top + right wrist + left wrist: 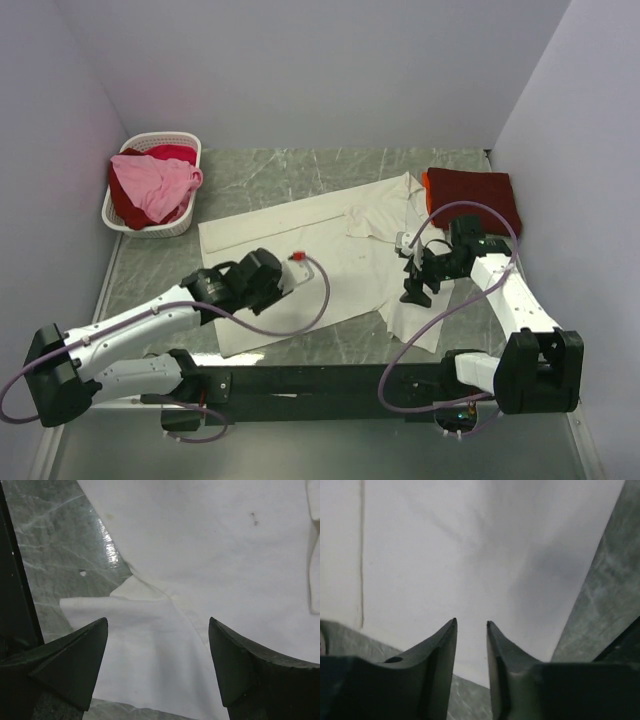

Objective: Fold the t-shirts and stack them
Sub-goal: Fold the tshirt

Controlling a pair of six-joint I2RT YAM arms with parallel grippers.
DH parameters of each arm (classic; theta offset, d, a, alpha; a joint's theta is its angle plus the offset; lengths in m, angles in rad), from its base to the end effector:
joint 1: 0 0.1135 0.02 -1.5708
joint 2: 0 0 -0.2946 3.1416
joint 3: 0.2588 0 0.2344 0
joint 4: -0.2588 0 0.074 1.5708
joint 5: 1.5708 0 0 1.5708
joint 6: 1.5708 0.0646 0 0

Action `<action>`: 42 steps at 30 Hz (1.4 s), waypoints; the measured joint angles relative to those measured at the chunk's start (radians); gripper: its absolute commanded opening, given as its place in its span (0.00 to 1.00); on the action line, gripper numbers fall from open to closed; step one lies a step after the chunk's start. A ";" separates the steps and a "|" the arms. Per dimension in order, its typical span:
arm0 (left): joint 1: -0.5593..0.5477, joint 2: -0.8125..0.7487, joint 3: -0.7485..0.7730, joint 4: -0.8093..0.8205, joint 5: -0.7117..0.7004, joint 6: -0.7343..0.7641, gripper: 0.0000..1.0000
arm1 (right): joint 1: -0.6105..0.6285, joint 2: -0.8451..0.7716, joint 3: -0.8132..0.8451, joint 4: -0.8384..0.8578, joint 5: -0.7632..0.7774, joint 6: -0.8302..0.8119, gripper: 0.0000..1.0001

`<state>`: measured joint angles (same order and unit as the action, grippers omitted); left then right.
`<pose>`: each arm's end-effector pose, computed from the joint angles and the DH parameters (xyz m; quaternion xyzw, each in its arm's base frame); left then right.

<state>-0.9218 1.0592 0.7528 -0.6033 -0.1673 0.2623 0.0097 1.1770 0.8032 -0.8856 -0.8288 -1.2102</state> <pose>0.1261 -0.1484 0.2505 0.5035 0.7973 -0.0300 0.3316 0.1754 0.0493 0.2467 -0.5692 0.7055 0.2481 0.3418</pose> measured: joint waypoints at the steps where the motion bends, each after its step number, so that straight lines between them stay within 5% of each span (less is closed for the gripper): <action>1: -0.003 0.011 0.065 -0.045 -0.026 -0.057 0.43 | -0.001 0.009 0.001 -0.011 -0.005 -0.018 0.88; 5: -0.006 0.080 0.375 -0.175 -0.077 -0.378 0.50 | -0.001 0.045 0.001 -0.052 -0.031 -0.075 0.88; 8: -0.008 0.098 0.457 -0.260 -0.074 -0.676 0.52 | -0.001 0.056 0.001 -0.050 -0.037 -0.074 0.88; 13: -0.014 0.028 0.171 -0.393 -0.013 -1.167 0.54 | -0.001 0.053 0.000 0.013 -0.036 -0.016 0.88; 16: -0.021 -0.171 -0.053 -0.494 0.021 -1.507 0.52 | -0.001 0.050 -0.007 0.048 -0.034 0.014 0.88; 21: -0.021 -0.465 -0.136 -0.637 0.010 -1.919 0.47 | -0.001 0.050 -0.008 0.070 -0.031 0.041 0.89; 30: -0.021 -0.387 -0.212 -0.634 -0.062 -2.196 0.42 | -0.001 0.045 -0.010 0.087 -0.025 0.076 0.89; 35: -0.014 -0.226 -0.202 -0.620 -0.108 -2.226 0.55 | -0.001 0.044 -0.010 0.090 -0.024 0.089 0.89; 42: -0.008 0.032 -0.182 -0.532 -0.091 -2.241 0.43 | -0.001 0.044 -0.010 0.092 -0.023 0.095 0.89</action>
<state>-0.9295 1.0912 0.5705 -1.1351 -0.2584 -1.9789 0.0086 1.2213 0.7933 -0.7940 -0.8520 -1.1156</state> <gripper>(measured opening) 0.465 0.889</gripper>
